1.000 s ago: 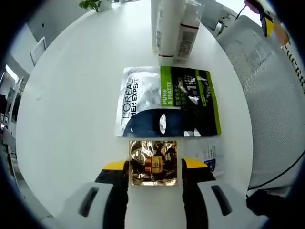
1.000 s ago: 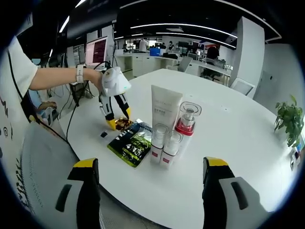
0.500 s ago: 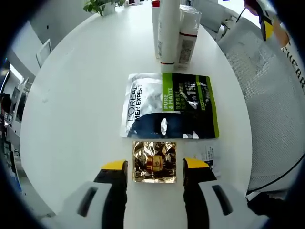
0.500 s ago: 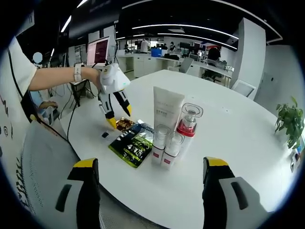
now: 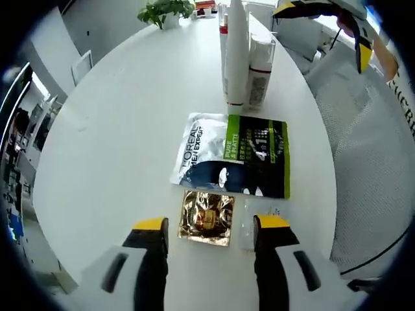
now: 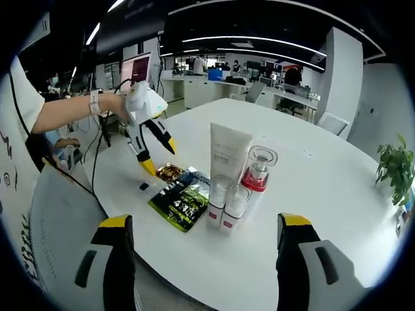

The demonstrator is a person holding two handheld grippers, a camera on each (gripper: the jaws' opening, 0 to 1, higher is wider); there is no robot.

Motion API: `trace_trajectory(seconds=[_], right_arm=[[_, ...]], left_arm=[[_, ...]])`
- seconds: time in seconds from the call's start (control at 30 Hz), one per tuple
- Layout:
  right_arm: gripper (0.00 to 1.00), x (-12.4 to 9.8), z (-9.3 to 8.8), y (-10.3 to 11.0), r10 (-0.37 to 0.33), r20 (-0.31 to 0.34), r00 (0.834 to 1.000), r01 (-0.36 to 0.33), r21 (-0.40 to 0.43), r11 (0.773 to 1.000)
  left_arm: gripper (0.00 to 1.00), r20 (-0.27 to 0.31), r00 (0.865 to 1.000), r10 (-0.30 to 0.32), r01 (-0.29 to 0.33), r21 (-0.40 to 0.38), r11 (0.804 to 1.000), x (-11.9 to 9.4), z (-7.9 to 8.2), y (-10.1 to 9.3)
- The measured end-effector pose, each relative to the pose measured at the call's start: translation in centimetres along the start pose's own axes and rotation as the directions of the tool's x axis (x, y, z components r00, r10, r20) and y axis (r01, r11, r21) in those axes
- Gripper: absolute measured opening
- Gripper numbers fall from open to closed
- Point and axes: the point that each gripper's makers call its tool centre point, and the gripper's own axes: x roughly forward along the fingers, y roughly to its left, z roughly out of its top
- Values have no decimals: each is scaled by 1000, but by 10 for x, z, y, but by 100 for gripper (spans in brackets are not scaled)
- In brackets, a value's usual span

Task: Arrange the skincare products in the storage area until every visible bottle or jar stands upright without overlapping.

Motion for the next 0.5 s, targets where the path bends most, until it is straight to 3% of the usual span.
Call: trace_trajectory(seconds=[0.3,0.5], right_arm=[[93,0,6,-5,4,16,1000,-4,-14,1000],[93,0,9,-6,13,15,1000,-13,-29,1000]], left_arm=[[60,108,990,95,-86,-80,993,-30,17,-10],[64,138,981,136,-119,-123,985,-39,20,-13]])
